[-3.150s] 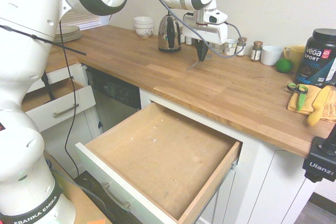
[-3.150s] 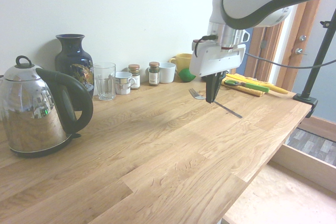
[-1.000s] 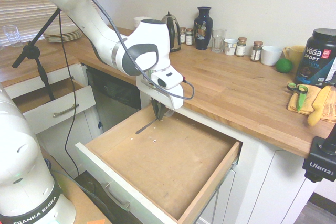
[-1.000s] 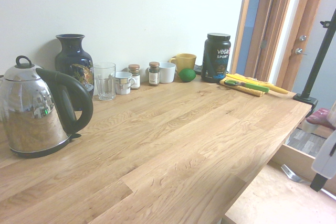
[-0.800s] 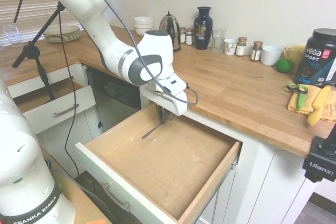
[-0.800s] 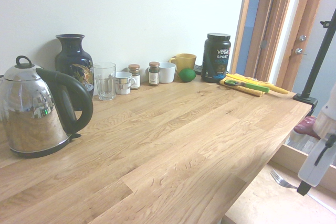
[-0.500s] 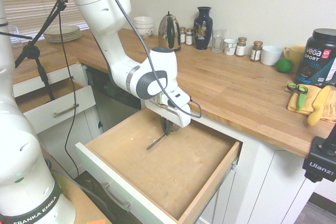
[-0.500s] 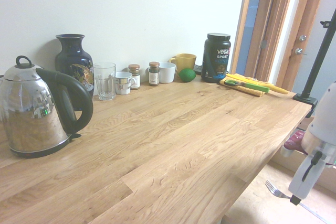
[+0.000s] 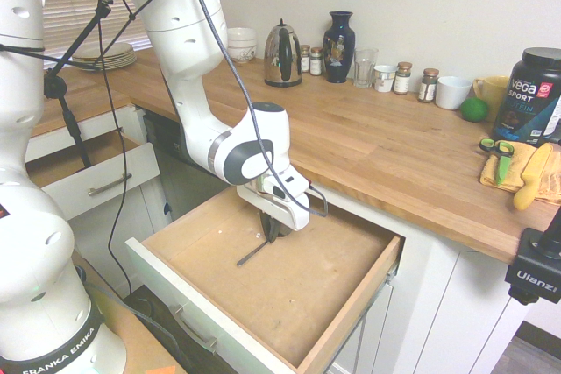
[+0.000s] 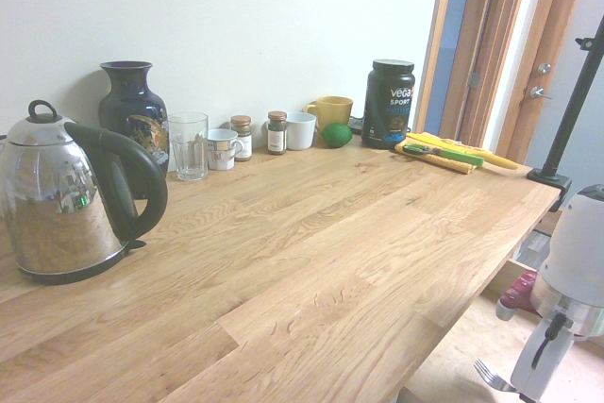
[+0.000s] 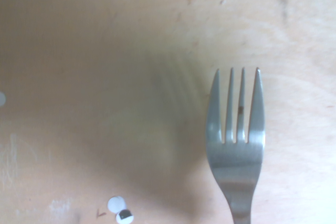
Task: Put fork in the drawer
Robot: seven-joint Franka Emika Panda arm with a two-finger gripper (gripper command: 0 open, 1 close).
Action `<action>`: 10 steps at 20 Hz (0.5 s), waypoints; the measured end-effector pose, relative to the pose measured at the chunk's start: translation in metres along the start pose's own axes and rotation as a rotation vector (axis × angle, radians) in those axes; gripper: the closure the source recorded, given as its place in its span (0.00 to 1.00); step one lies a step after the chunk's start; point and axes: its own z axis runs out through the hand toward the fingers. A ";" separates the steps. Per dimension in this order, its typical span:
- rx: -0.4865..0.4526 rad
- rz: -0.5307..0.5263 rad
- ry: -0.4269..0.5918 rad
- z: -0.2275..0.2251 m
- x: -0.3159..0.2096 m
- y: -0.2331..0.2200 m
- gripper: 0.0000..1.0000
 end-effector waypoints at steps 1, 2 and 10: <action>-0.002 -0.001 -0.001 0.002 -0.001 0.000 1.00; -0.004 -0.001 -0.002 0.004 -0.001 0.000 1.00; -0.007 0.011 -0.010 0.008 -0.001 0.002 0.00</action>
